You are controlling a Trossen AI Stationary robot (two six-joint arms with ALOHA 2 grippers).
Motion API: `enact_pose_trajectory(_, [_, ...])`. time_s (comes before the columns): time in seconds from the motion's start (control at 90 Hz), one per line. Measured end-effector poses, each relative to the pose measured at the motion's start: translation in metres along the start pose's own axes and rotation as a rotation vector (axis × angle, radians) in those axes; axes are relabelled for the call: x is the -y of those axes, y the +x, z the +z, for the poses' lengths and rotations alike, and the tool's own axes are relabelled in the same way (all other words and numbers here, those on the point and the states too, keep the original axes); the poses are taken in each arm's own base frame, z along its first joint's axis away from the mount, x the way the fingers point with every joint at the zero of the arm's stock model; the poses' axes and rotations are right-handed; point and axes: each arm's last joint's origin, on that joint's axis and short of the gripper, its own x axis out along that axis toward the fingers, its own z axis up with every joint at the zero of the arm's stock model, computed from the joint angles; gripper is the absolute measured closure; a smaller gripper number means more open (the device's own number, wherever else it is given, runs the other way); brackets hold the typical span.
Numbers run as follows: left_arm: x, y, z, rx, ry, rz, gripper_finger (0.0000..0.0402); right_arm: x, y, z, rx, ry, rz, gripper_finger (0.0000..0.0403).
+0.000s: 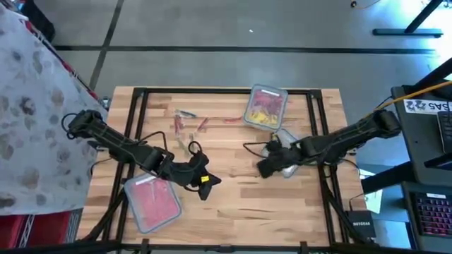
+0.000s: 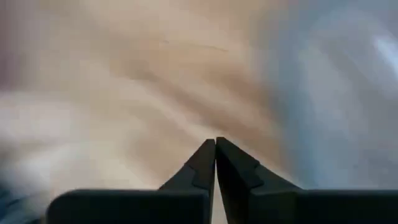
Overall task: Sort candy
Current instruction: Open the square transparent bin
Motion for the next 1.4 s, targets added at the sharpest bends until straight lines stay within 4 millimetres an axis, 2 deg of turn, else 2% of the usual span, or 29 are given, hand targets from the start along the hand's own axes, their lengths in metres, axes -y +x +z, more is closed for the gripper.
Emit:
enact_pose_trajectory(0.078, [0.000, 0.000, 0.000, 0.000, -0.001, 0.000, 0.0401, -0.014, -0.001, 0.004, 0.044, -0.061, 0.132, 0.0403])
enact_pose_trajectory(0.167, [0.000, 0.000, 0.000, 0.000, -0.001, 0.000, 0.0401, -0.023, -0.013, 0.009, 0.079, -0.065, 0.106, 0.0403])
enact_pose_trajectory(0.322, [0.001, -0.001, -0.001, -0.004, 0.001, -0.003, 0.0401, -0.028, -0.041, 0.015, 0.070, -0.095, -0.117, 0.0403])
enact_pose_trajectory(0.444, [0.002, -0.001, -0.003, -0.008, 0.005, -0.007, 0.0401, -0.019, -0.064, 0.017, 0.060, -0.096, -0.371, 0.0403])
enact_pose_trajectory(0.567, [0.002, -0.001, -0.003, -0.008, 0.005, -0.007, 0.0402, -0.003, -0.072, 0.014, 0.044, -0.078, -0.550, 0.0403])
enact_pose_trajectory(0.789, [0.002, -0.001, -0.003, -0.008, 0.005, -0.006, 0.0402, 0.026, -0.048, 0.001, -0.034, -0.047, -0.639, 0.0403])
enact_pose_trajectory(0.978, [0.002, -0.002, -0.003, -0.007, 0.004, -0.009, 0.0401, 0.030, -0.018, -0.006, -0.099, 0.007, -0.521, 0.0403])
enact_pose_trajectory(1.256, [0.002, -0.002, -0.002, -0.006, 0.003, -0.009, 0.0401, -0.007, 0.023, 0.000, -0.061, 0.002, -0.175, 0.0403])
enact_pose_trajectory(1.4, [0.002, -0.002, -0.002, -0.006, 0.003, -0.008, 0.0401, -0.037, 0.025, 0.009, -0.009, -0.029, 0.020, 0.0403])
